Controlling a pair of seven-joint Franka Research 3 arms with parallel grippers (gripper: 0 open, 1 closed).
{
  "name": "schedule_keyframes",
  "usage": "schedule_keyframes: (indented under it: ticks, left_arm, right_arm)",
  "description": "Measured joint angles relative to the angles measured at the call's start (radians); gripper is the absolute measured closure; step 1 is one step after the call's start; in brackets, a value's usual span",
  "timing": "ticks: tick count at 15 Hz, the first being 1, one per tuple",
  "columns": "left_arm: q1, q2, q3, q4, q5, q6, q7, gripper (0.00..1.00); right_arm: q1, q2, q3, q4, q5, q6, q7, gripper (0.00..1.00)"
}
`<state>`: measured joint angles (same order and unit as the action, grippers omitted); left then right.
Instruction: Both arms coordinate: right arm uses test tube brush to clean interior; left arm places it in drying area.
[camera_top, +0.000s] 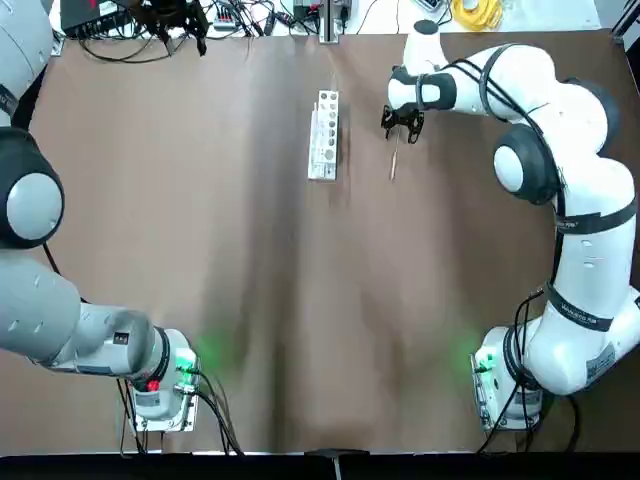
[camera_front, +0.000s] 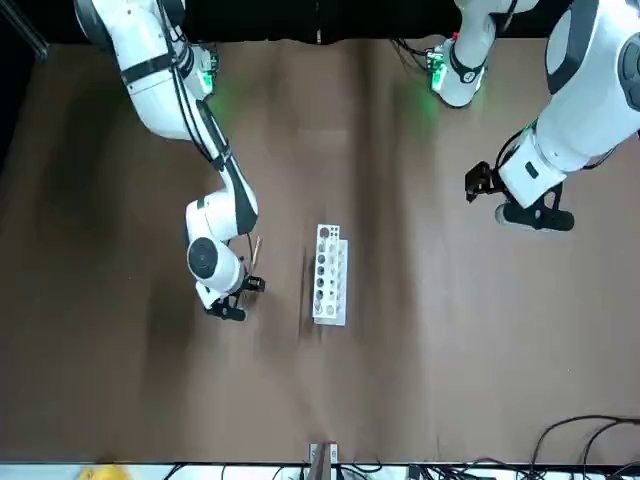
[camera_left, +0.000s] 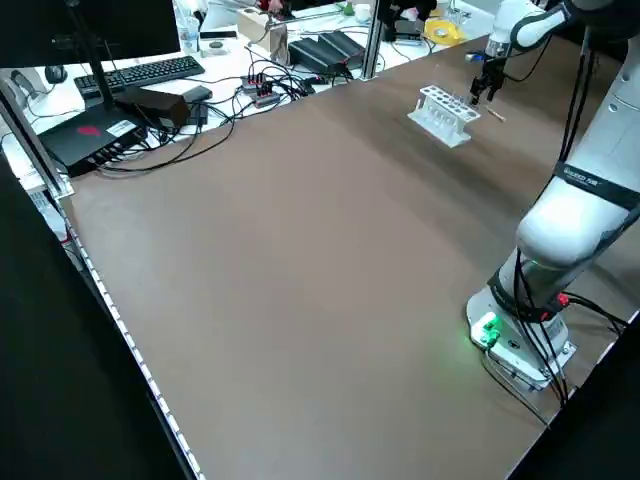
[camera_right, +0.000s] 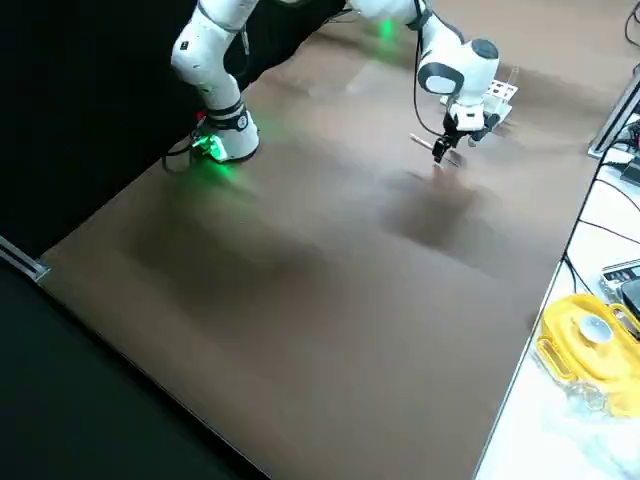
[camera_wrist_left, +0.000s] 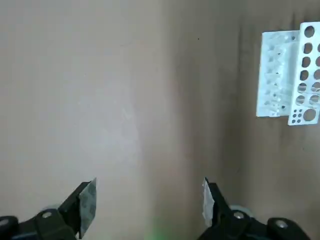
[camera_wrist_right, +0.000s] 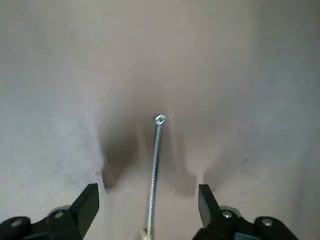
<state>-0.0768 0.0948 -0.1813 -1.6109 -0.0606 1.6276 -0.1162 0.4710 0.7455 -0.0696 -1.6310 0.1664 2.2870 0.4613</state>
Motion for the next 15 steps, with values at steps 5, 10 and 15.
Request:
schedule_keyframes:
  ticks: [5,10,15]
  left_arm:
    - [0.008,-0.002,-0.011,0.017,0.000,0.000,0.001,0.00]
    - [0.018,-0.002,-0.011,0.017,0.000,0.000,0.005,0.00]
    - [0.014,-0.002,-0.013,0.017,0.000,0.000,0.006,0.00]
  right_arm:
    - [0.008,0.005,-0.004,0.001,0.001,0.000,0.005,0.34]
    - [0.007,0.004,-0.008,0.007,0.004,-0.003,0.006,0.64]
    - [0.006,0.002,-0.013,0.008,0.004,-0.007,0.007,0.82]
